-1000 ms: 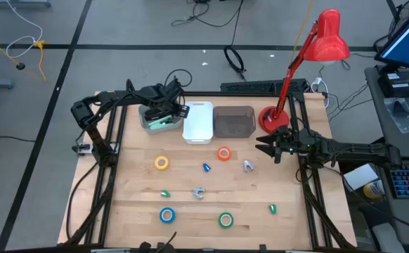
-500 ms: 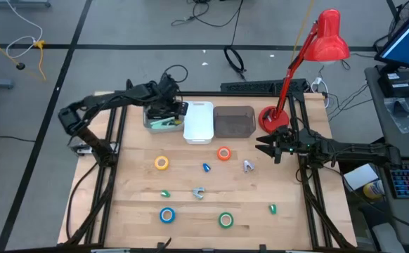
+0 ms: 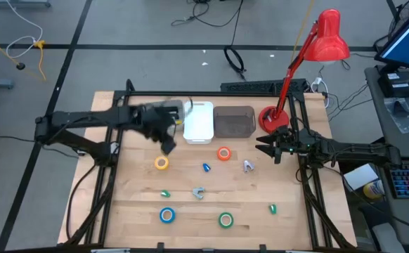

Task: Pick and place Stapler, Stapler remover, tape
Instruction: Put the left green stapler into the gray bin

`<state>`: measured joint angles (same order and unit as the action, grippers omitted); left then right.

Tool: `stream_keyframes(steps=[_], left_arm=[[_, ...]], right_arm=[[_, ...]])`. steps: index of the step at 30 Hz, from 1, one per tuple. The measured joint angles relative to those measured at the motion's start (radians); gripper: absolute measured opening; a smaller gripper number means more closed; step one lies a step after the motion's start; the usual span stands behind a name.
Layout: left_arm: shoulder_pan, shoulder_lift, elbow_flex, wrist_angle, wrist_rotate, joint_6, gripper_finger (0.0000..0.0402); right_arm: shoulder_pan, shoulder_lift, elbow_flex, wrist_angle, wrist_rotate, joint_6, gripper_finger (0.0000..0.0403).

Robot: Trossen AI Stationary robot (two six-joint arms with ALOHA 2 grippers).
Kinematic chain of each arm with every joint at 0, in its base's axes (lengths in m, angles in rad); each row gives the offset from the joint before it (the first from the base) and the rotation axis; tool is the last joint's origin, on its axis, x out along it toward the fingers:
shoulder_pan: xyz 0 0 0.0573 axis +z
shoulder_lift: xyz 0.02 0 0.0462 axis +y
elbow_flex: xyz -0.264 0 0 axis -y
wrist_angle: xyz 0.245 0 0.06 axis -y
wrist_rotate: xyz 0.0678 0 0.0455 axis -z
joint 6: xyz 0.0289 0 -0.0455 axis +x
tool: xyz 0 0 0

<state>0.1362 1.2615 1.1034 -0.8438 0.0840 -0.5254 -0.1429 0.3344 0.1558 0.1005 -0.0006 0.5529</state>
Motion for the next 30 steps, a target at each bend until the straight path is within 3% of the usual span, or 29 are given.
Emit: stream_keyframes(steps=[7, 12, 23, 30], left_arm=[[-0.294, 0.06, -0.001, -0.048, -0.171, 0.021, 0.0189], [-0.422, 0.13, 0.0, -0.03, -0.198, 0.082, 0.0189], [-0.552, 0.347, 0.0, -0.021, -0.182, 0.105, 0.0189], [-0.585, 0.445, 0.0, -0.019, -0.104, 0.062, 0.0189]], right_arm=[[0.0, 0.0, 0.0, 0.0, 0.0, 0.0, 0.0228], [0.0, 0.0, 0.0, 0.0, 0.0, 0.0, 0.0228], [0.0, 0.0, 0.0, 0.0, 0.0, 0.0, 0.0228], [0.0, 0.0, 0.0, 0.0, 0.0, 0.004, 0.0228]])
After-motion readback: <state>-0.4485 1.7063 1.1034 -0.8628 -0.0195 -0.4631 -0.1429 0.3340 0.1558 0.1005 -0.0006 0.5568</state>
